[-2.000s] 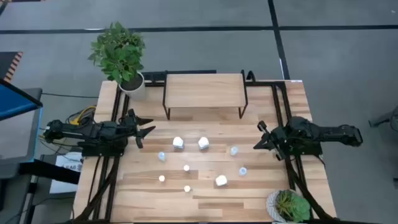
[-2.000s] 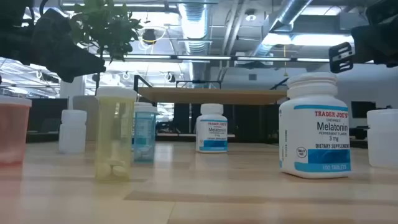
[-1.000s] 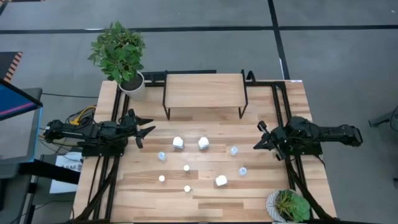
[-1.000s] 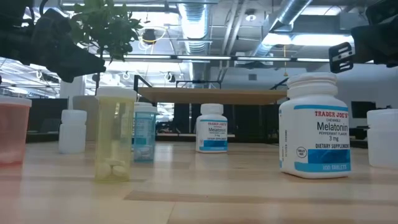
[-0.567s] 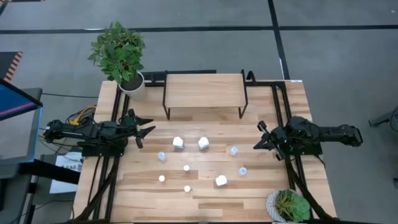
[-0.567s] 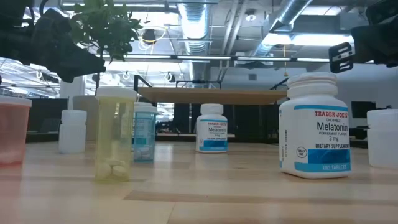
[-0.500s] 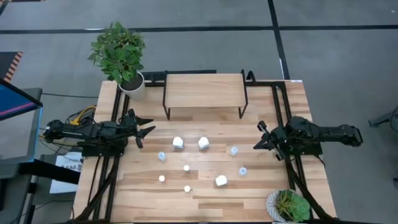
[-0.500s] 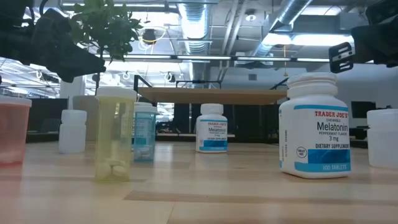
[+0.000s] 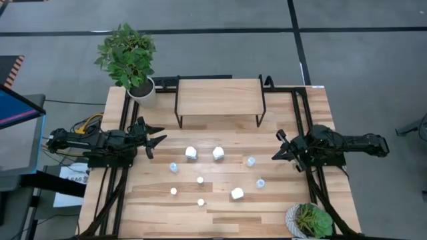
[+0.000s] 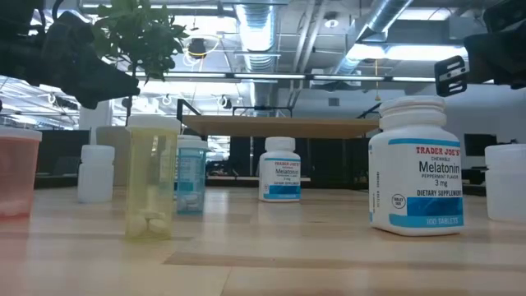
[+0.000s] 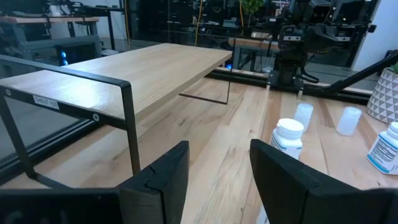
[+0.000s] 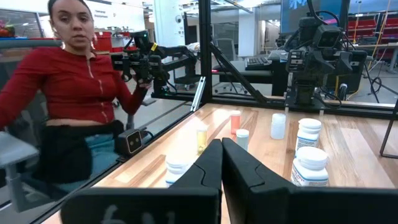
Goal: Pick and place medicine bottles onto shelf by color
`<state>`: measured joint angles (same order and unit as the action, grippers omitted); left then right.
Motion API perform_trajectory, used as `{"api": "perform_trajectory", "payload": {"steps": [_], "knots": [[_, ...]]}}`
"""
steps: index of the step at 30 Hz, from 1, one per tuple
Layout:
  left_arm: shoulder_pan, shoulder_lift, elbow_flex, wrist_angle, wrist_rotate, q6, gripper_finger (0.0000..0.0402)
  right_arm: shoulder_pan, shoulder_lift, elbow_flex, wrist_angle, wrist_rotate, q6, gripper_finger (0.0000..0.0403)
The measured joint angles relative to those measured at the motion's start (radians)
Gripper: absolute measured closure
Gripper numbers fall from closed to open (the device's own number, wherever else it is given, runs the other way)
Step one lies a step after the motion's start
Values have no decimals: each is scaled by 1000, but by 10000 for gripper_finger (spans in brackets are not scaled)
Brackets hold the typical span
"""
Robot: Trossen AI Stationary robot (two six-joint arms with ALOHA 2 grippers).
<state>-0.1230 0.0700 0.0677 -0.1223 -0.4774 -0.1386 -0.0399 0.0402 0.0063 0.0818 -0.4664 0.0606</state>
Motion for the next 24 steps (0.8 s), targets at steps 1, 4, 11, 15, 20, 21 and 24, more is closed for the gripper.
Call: {"api": "perform_trajectory", "payload": {"steps": [1,4,11,15,20,21,24], "knots": [[0,0,0,0,0,0,244,0,0,0,0,0,0,379],[0,0,0,3,0,0,244,0,0,0,0,0,0,379],[0,0,0,4,-6,-18,244,-2,0,0,9,7,-92,379],[0,2,0,2,3,-55,244,-2,0,0,16,18,-95,379],[0,2,0,2,6,-58,244,-1,0,0,34,20,-94,379],[0,2,0,2,6,-61,244,-1,0,0,44,20,-87,379],[0,2,0,7,13,-89,244,-1,0,0,72,21,-15,379]]}}
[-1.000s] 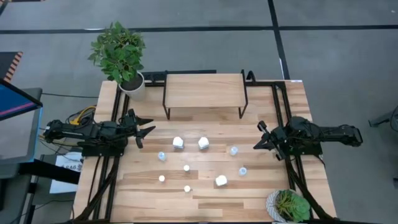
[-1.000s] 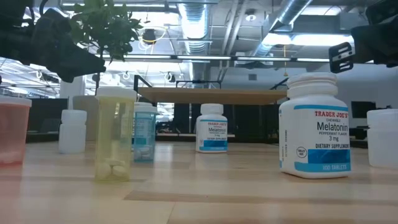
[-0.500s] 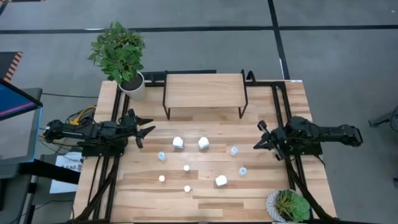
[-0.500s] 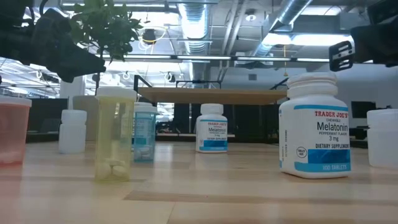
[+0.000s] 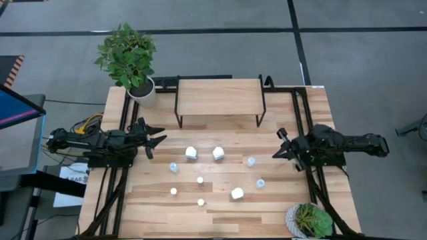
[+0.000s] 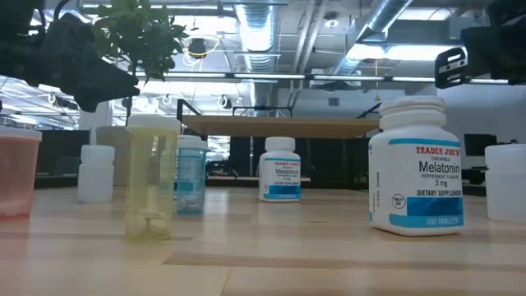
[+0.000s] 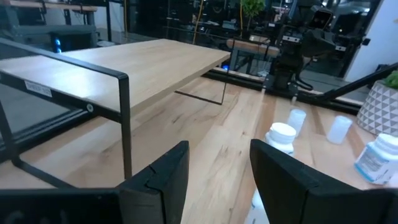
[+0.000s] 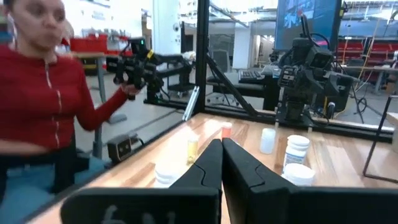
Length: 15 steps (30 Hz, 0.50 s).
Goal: Pick and place medicine bottles onto shelf by color
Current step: Put the top white bottle on the shelf
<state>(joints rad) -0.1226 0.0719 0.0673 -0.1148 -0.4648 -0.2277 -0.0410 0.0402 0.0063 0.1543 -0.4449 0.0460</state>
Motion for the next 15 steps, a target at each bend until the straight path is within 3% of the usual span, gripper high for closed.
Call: {"api": "perform_trajectory", "payload": {"steps": [3,9,12,15], "knots": [[0,0,-2,15,15,-3,244,0,-1,0,40,3,58,379],[-1,0,-26,97,17,-1,244,0,-1,0,65,13,9,379],[0,1,-56,205,38,56,244,0,-1,0,64,58,8,379],[0,0,-54,225,112,39,244,-1,-1,0,66,172,-30,379]]}}
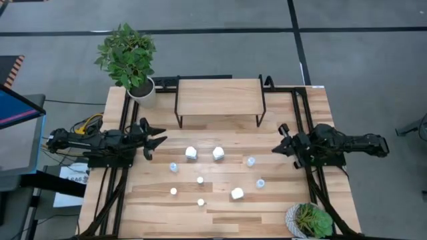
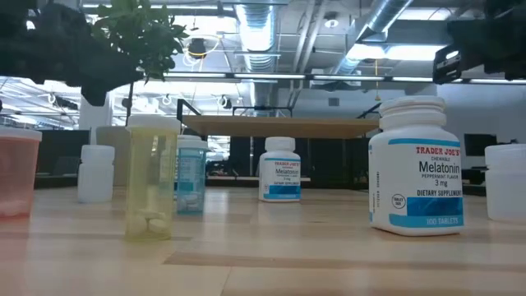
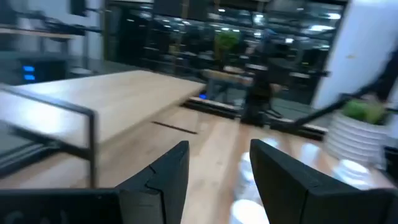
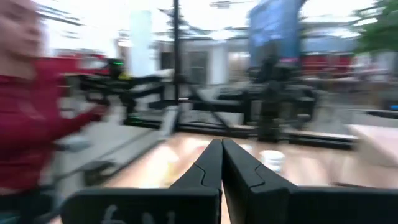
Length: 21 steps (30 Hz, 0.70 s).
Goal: Pick and place medicine bottles onto shelf by color
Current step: Put the top white bottle on the shelf
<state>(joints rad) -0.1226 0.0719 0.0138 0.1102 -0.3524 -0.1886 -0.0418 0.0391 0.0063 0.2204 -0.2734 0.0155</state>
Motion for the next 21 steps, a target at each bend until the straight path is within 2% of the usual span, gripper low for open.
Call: {"api": "perform_trajectory", "payload": {"steps": [3,5,8,10,13,16,21], "knots": [[0,0,1,79,48,-48,244,0,0,0,36,97,-107,379],[0,0,1,116,58,-32,244,0,0,0,88,118,-155,379],[0,0,1,168,56,93,244,0,-1,3,187,119,-158,374],[0,0,1,198,54,166,244,2,1,23,163,119,-118,359],[0,0,2,278,61,140,244,2,12,75,176,119,-71,318],[0,1,3,308,116,100,240,2,36,125,182,119,-69,259],[0,83,46,304,116,108,205,3,91,196,213,118,11,170]]}}
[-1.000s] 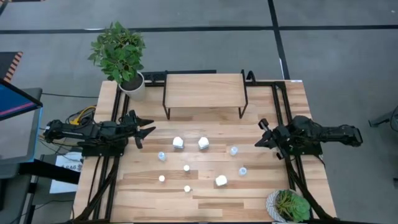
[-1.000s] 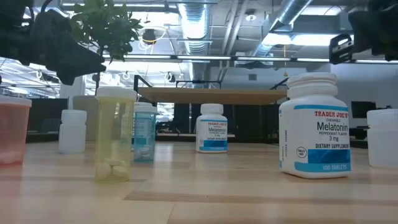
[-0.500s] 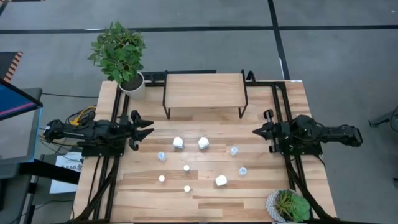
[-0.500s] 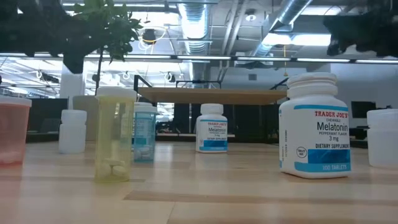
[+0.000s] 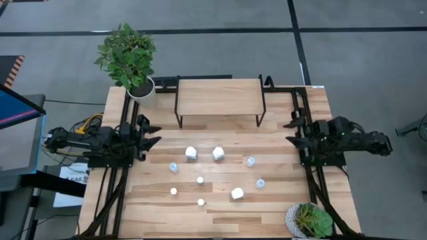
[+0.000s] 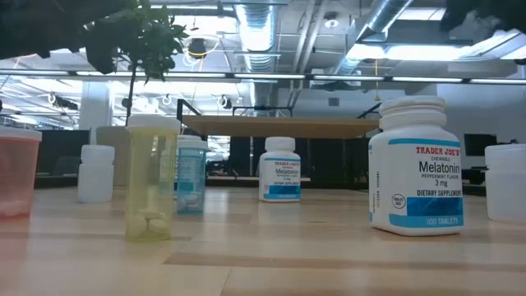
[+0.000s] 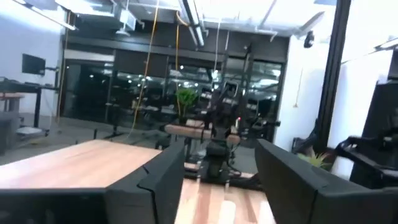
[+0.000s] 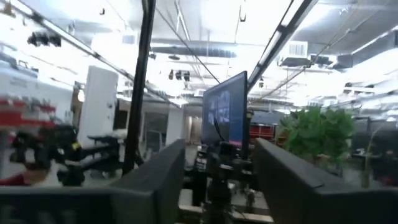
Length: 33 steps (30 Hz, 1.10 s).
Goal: Pick and place medicine bottles onto shelf by color
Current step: Put the top white bottle on the shelf
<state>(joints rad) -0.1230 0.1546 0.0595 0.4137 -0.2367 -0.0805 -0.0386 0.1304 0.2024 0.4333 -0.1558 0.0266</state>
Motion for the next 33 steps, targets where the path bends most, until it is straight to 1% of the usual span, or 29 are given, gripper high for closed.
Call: {"api": "perform_trajectory", "payload": {"steps": [2,4,6,9,13,16,20,24,28,33], "knots": [[0,68,51,1,10,24,186,7,42,37,17,0,79,153],[0,151,108,-6,17,67,169,20,93,89,-42,-15,104,147],[0,257,171,-27,17,110,158,37,154,150,-156,-26,105,147],[0,401,262,-97,19,148,152,63,269,257,-359,-25,106,152],[0,537,363,-163,23,132,157,80,406,394,-645,-22,183,164],[0,612,416,-214,23,115,163,95,502,455,-765,-21,242,173],[0,673,447,-222,23,113,167,113,634,476,-800,-22,262,181],[0,701,450,-224,23,112,168,124,752,478,-798,-23,261,181],[0,710,450,-225,23,112,168,123,866,478,-792,-23,228,173],[0,710,450,-225,23,120,168,106,977,478,-799,-24,179,155]]}}
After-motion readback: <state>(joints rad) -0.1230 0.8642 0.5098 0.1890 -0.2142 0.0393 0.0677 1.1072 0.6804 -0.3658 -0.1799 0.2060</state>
